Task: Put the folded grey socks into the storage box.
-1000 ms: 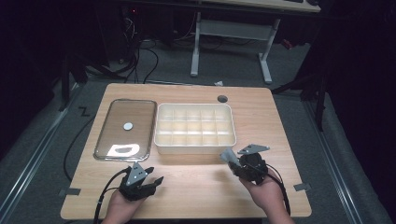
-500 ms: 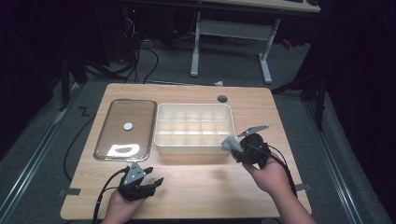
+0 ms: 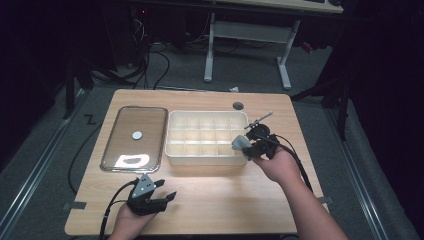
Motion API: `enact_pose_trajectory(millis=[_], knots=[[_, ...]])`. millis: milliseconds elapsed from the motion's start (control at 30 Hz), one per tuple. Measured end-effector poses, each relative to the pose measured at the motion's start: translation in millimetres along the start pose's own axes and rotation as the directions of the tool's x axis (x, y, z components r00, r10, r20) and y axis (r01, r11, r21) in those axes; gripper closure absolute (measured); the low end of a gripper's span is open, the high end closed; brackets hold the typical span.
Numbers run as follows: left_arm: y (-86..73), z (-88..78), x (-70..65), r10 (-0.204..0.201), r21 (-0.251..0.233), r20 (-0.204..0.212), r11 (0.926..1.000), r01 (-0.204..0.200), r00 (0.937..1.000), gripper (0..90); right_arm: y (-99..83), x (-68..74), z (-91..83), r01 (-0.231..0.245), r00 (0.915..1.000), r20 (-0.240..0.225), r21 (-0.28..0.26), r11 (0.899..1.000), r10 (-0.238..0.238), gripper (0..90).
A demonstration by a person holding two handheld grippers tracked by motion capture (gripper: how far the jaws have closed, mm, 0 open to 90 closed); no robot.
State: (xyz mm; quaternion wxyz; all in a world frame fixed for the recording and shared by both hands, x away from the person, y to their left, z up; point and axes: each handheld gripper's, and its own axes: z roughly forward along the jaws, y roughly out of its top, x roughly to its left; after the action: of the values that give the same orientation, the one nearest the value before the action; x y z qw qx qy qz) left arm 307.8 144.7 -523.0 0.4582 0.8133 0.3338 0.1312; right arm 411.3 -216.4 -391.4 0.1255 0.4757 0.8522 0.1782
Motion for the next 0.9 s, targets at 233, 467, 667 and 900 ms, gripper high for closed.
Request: enact_pose_trajectory(millis=[233,467,667,900], knots=[[-0.4,0.8,0.5,0.008,-0.002,-0.009,1.0000,-0.008,0.9999,33.8,17.7,-7.6,17.1,-0.007,0.9999,0.014,0.060,0.998,0.006,70.3],[-1.1,1.6,1.7,0.020,0.006,-0.013,0.9998,-0.020,0.9997,33.6,26.7,-14.0,34.0,-0.019,0.9997,0.016,0.116,0.993,0.017,70.3],[-1.1,0.9,2.6,0.022,0.004,-0.017,0.9998,-0.022,0.9996,33.6,29.7,-11.7,43.0,-0.008,0.9996,0.027,0.158,0.987,0.004,70.2],[-1.0,-1.8,9.1,0.003,-0.002,-0.022,1.0000,-0.003,0.9997,33.8,34.1,-12.9,44.4,-0.012,0.9992,0.040,0.194,0.981,0.005,70.2]])
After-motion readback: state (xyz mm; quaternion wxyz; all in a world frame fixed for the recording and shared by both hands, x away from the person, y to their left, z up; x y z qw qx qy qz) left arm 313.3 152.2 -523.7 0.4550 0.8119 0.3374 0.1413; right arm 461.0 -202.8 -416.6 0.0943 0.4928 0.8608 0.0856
